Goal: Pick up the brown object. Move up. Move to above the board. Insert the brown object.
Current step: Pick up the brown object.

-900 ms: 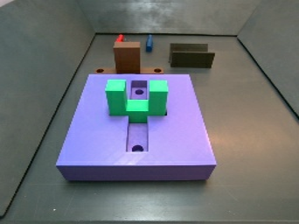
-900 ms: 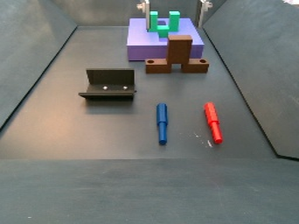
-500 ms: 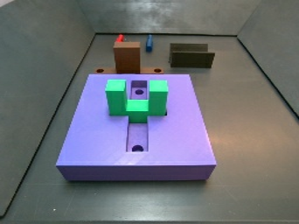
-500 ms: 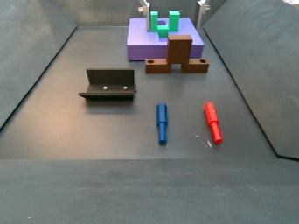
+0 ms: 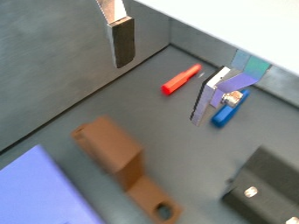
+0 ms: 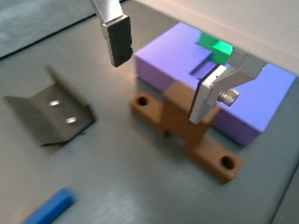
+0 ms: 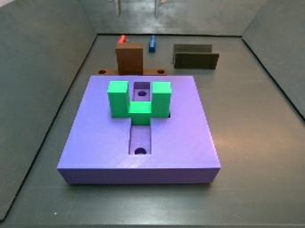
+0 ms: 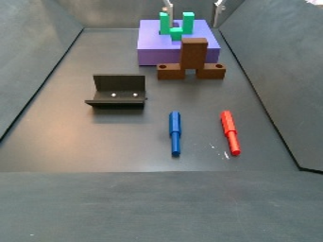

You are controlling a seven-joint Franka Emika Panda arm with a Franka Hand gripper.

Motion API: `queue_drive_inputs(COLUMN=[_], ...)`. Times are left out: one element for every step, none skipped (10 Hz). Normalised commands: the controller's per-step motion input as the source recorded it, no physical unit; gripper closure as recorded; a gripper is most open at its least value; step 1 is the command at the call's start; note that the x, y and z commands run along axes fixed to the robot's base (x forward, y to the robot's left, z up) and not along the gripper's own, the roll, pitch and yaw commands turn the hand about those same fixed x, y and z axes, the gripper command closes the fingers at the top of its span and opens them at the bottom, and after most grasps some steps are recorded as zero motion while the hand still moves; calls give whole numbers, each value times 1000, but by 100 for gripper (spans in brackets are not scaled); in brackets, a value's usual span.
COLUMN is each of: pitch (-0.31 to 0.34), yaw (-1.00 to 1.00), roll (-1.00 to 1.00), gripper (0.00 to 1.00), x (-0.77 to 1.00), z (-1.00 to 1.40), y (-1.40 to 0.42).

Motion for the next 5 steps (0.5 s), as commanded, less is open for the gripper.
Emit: queue_drive_inputs(pitch=[-137, -93, -37, -17, -23], yaw=[0, 0, 0, 0, -37], roll=[0, -7, -123, -54, -86], gripper=[0, 0, 0, 0, 0], x=[-334, -194, 0, 186, 131], z=[-191, -223, -223, -214, -249], y=[-663, -554, -309, -69, 71])
